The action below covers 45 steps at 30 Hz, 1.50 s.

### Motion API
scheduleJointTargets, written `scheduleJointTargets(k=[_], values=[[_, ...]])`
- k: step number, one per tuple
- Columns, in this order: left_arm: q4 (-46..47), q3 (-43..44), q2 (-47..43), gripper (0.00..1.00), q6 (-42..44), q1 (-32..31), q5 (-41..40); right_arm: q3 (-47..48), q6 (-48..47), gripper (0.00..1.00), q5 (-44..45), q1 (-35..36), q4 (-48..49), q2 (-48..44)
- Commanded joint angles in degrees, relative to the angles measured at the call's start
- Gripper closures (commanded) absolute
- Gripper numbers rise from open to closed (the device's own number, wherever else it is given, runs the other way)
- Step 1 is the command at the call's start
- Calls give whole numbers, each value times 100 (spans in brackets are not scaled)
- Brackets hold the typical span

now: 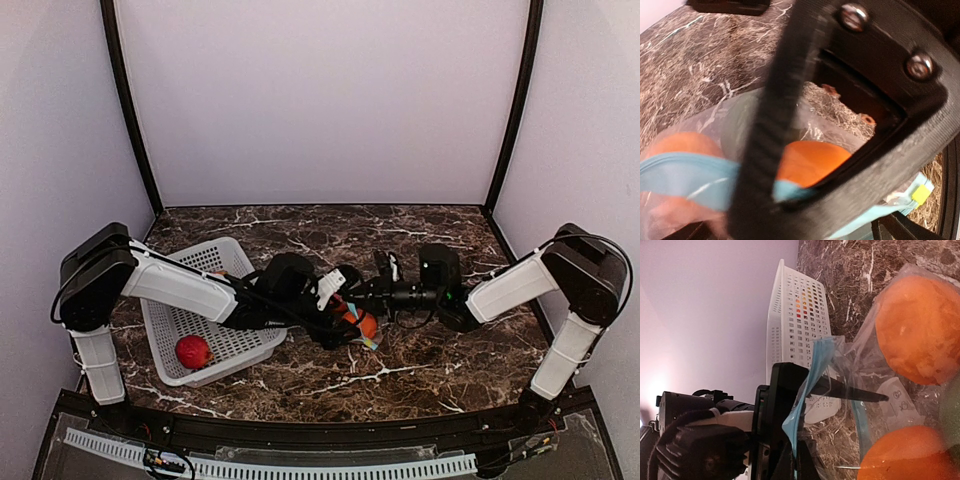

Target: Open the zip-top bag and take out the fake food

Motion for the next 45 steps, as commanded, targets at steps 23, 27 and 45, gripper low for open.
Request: scheduleJointTargets(k=[23, 27, 45], values=[[1302, -317, 423, 3, 5, -83, -138, -327, -1096, 60, 160, -155, -1284, -995], [1271, -276, 430, 4, -4, -88, -220, -119, -1790, 57, 359, -534, -2306, -1503], [455, 270, 579, 1, 167, -100, -8, 700, -4523, 58, 811, -1465, -4907, -736]])
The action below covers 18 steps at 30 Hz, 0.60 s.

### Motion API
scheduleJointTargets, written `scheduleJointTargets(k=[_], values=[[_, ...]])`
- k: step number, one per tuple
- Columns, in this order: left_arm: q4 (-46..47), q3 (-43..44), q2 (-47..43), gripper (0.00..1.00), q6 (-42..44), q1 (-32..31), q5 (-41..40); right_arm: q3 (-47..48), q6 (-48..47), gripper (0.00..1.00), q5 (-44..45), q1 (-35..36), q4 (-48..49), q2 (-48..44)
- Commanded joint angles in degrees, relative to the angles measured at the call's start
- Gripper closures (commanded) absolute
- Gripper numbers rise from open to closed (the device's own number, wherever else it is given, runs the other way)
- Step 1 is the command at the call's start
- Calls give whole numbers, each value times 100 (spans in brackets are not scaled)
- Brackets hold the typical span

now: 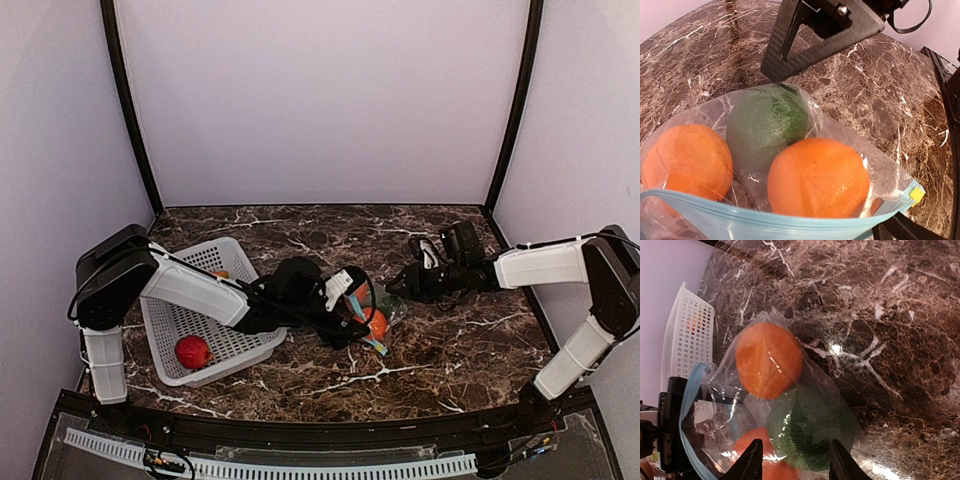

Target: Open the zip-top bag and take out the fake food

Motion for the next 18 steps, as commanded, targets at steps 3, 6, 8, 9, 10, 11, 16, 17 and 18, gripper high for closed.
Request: scheduleJointTargets(k=[3, 6, 8, 9, 10, 11, 16, 17, 18], values=[[-353, 238, 137, 1, 224, -51, 147, -204, -384, 61, -334, -13, -23, 335], [-461, 296, 185, 1, 274, -47, 141, -441, -132, 66, -778, 3, 471, 437], [-522, 369, 220, 1, 306, -47, 160, -570, 22, 67, -982, 38, 705, 492], [-535, 389, 248, 1, 307, -47, 140, -624, 77, 67, -1028, 68, 795, 500], [-597, 437, 263, 1, 319, -51, 113, -679, 121, 67, -1058, 99, 862, 499], [-657, 463, 296, 1, 331, -48, 79, -717, 159, 67, -1090, 132, 920, 500], [-1083, 819, 472, 1, 463, -47, 119, -801, 219, 69, -1111, 242, 1032, 558], [-1255, 874, 531, 2, 491, -47, 114, -809, 219, 70, -1094, 243, 1032, 576], [-1323, 943, 554, 3, 532, -47, 96, -817, 220, 72, -1052, 244, 1026, 578]])
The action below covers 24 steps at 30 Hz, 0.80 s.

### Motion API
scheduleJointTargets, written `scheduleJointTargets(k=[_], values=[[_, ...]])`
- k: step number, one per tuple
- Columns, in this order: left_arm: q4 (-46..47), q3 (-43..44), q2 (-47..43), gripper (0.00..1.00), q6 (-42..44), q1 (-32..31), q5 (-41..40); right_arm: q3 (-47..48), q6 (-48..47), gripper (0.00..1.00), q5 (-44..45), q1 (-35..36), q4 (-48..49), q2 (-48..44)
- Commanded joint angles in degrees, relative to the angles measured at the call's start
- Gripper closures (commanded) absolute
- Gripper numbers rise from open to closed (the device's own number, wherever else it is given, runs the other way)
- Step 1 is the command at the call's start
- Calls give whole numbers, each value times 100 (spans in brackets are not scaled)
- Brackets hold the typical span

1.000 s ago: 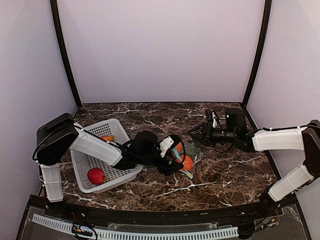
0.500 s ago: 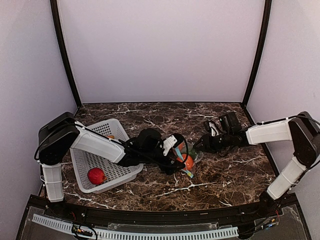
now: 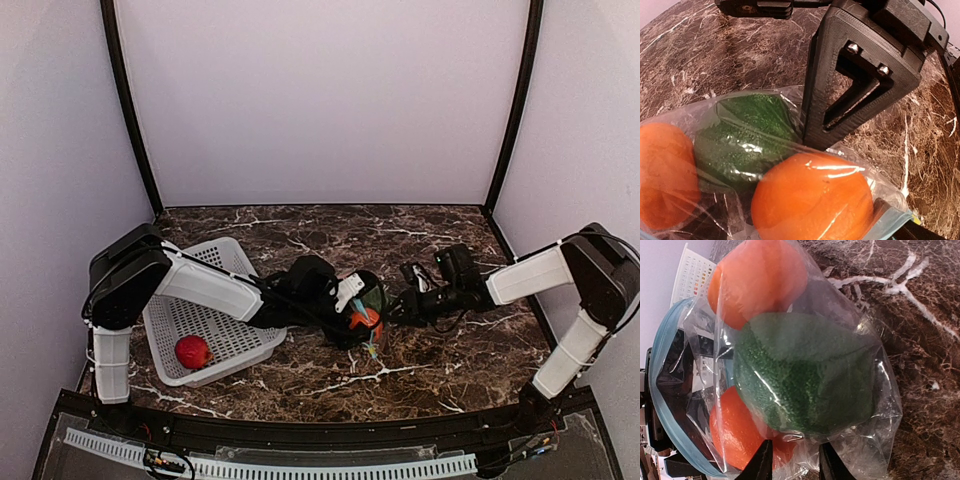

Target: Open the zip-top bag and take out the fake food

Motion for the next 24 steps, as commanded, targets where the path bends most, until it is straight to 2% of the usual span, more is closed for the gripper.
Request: scheduleJointTargets(k=[1, 8, 13, 16, 24], values=[[-680, 289, 180, 3, 220, -23, -47, -106, 75, 72, -62, 76, 244, 117], [-748, 385, 304, 2, 248, -27, 34, -92, 92, 75, 53, 76, 250, 332], [-670, 305, 42, 14, 229, -27, 88, -153, 172, 76, 190, 45, 301, 451], [-657, 166, -400, 19, 266, -27, 78, -252, 361, 76, 137, -30, 496, 534], [-1824, 367, -1167, 23, 525, -23, 96, -377, 610, 73, 103, -104, 784, 639]])
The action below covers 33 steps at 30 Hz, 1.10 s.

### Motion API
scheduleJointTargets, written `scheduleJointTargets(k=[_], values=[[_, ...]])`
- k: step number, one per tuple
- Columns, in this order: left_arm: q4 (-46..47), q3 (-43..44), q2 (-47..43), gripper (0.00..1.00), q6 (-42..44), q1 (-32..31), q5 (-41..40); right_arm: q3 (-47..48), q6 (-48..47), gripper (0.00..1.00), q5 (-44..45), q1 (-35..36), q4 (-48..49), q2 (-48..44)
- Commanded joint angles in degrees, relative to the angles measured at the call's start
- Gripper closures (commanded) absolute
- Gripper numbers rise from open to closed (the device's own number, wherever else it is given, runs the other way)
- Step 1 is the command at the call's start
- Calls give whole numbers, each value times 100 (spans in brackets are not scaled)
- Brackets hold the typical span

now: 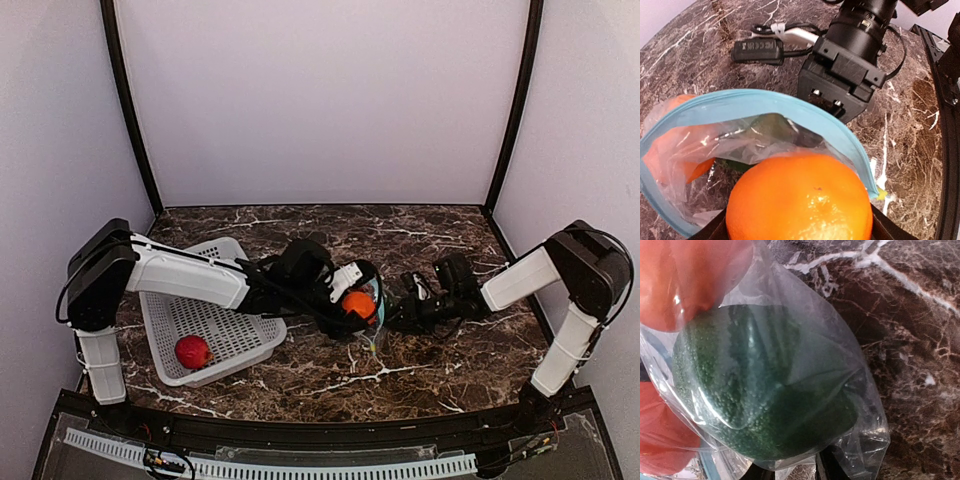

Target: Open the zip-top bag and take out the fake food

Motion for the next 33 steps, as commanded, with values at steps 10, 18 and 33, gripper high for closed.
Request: scheduleJointTargets(k=[10, 18, 33], values=[[-2153, 86, -1373, 24, 320, -16, -406, -169, 238, 73, 161, -90, 122, 137], [-2552, -1010, -3145, 23, -448, 466, -972, -222, 275, 73, 146, -100, 186, 77], [-3274, -2749, -4375, 21, -2160, 1687, -1736, -144, 208, 75, 142, -101, 69, -155]])
